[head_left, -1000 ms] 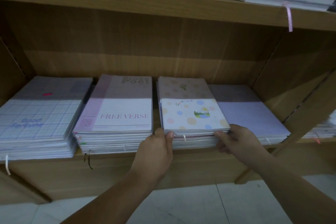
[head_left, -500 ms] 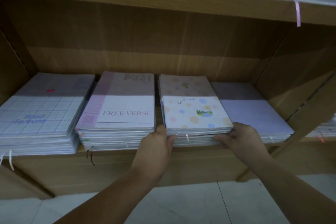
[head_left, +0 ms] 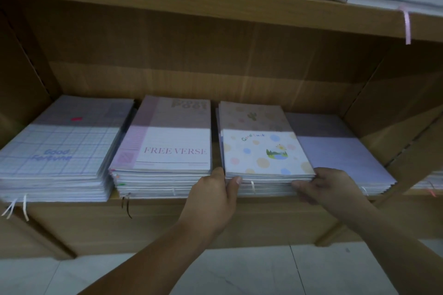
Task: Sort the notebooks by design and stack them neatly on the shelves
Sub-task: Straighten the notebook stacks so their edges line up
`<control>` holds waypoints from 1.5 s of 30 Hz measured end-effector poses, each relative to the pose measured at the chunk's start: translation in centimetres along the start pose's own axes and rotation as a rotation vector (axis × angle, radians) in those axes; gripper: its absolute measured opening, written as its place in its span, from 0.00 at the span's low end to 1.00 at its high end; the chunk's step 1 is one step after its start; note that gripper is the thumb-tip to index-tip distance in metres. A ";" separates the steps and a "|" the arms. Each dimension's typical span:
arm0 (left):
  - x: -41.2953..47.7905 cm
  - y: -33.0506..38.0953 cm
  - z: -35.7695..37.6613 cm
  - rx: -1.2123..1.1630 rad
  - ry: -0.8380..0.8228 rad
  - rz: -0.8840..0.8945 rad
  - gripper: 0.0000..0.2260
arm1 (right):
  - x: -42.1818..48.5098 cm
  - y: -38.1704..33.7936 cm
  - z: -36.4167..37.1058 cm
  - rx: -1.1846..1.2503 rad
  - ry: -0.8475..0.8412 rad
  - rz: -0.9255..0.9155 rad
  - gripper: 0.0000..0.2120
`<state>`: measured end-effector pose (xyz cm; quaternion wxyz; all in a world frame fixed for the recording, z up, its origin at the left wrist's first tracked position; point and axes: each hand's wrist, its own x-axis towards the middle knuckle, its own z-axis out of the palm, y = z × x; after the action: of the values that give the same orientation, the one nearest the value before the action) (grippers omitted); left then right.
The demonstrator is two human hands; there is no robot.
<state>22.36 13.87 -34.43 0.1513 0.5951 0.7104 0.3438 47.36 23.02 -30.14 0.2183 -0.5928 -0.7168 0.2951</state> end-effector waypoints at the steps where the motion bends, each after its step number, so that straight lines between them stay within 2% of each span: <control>1: 0.0 0.0 0.0 0.002 0.002 0.000 0.16 | 0.0 0.2 0.0 0.014 -0.004 -0.002 0.13; 14: 0.4 0.0 0.2 0.002 0.043 -0.006 0.16 | 0.4 0.3 1.0 0.049 0.105 0.040 0.17; 17: 0.2 0.1 0.1 -0.024 0.057 0.006 0.12 | 0.4 0.2 0.8 0.091 0.095 0.047 0.17; 21: -0.2 0.4 0.1 0.013 0.034 0.017 0.09 | 0.2 0.2 1.1 0.025 0.105 0.029 0.16; 28: -0.2 0.6 0.3 0.029 0.048 -0.017 0.09 | 0.2 0.5 1.4 0.022 0.175 0.044 0.16; 35: -0.1 0.4 0.1 -0.006 0.045 -0.022 0.07 | 0.2 0.5 1.4 0.113 0.142 0.112 0.15; 45: -0.1 0.2 0.2 -0.013 0.044 -0.024 0.07 | 0.1 0.3 0.1 0.193 0.023 0.041 0.11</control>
<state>22.67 13.81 -34.46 0.1435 0.5778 0.7184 0.3599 47.49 23.12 -30.38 0.2763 -0.5869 -0.6703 0.3603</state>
